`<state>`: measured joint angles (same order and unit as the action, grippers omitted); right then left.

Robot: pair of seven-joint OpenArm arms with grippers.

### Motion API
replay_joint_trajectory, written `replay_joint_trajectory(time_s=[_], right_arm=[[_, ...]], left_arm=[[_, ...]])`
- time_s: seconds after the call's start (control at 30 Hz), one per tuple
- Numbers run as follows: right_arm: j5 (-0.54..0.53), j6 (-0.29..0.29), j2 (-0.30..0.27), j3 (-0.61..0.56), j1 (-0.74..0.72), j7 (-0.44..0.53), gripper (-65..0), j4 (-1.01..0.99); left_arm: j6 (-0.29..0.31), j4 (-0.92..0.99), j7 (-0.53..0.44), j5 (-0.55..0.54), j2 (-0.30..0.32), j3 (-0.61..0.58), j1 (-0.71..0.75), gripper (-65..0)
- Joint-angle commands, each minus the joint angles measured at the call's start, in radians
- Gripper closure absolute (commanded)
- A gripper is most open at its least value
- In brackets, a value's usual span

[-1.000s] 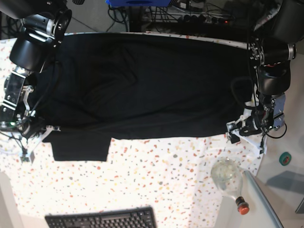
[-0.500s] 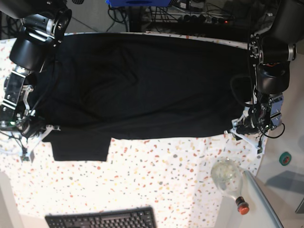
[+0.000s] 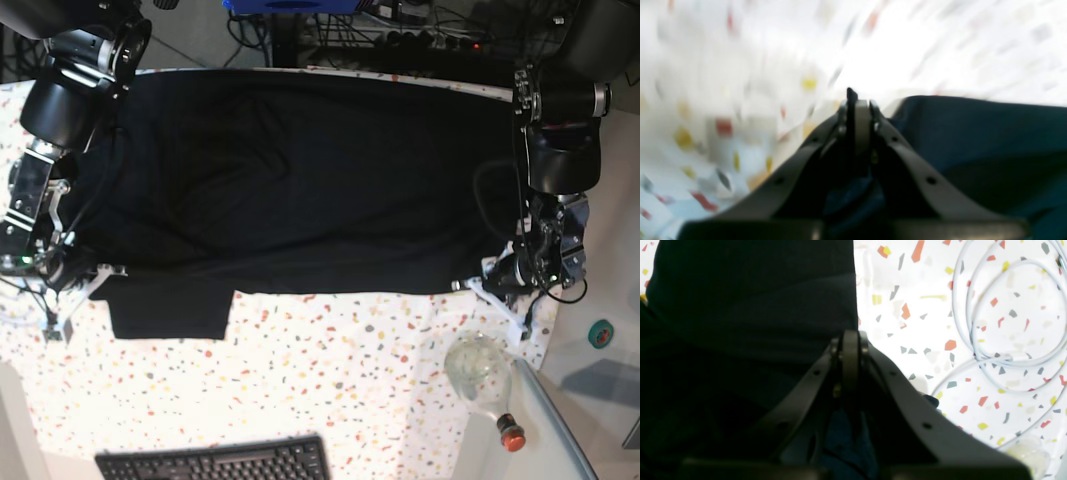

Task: Layout the t-shirt on the table in an organized manner, then fold the t-shirt properly
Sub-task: 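Lift the hem corners with both grippers, then fold the hem over toward the collar edge with both grippers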

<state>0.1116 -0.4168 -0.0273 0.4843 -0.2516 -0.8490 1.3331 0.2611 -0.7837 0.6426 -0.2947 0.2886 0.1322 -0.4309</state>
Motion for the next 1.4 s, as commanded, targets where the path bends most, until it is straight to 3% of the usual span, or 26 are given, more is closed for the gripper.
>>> replay_joint_trajectory(time_s=[0.0,0.33,0.47,0.6,0.83,1.37], right_arm=[[-0.003,-0.001,-0.009,-0.002,-0.035,0.026,0.0,0.016],[-0.003,-0.001,-0.012,-0.003,-0.036,0.250,0.0,-0.019],[-0.003,-0.001,-0.047,-0.043,-0.056,0.362,0.0,-0.120],[-0.003,-0.001,-0.085,-0.111,-0.056,0.475,0.0,-0.209],[-0.003,-0.001,-0.105,-0.121,-0.064,0.681,0.0,-0.278],[-0.002,-0.001,-0.145,-0.123,-0.113,0.900,0.0,-0.456]], left_arm=[[-0.003,-0.033,0.000,-0.004,0.021,0.004,-0.029,0.0],[-0.004,-0.075,0.006,-0.004,0.024,0.040,-0.029,0.0],[-0.004,-0.075,0.010,-0.004,0.021,0.149,-0.050,0.0],[-0.004,-0.075,0.009,-0.004,0.022,0.157,-0.056,0.0],[-0.004,-0.084,0.003,-0.004,0.019,0.160,-0.065,0.0],[-0.004,-0.132,0.006,-0.004,-0.001,0.157,-0.067,0.0]])
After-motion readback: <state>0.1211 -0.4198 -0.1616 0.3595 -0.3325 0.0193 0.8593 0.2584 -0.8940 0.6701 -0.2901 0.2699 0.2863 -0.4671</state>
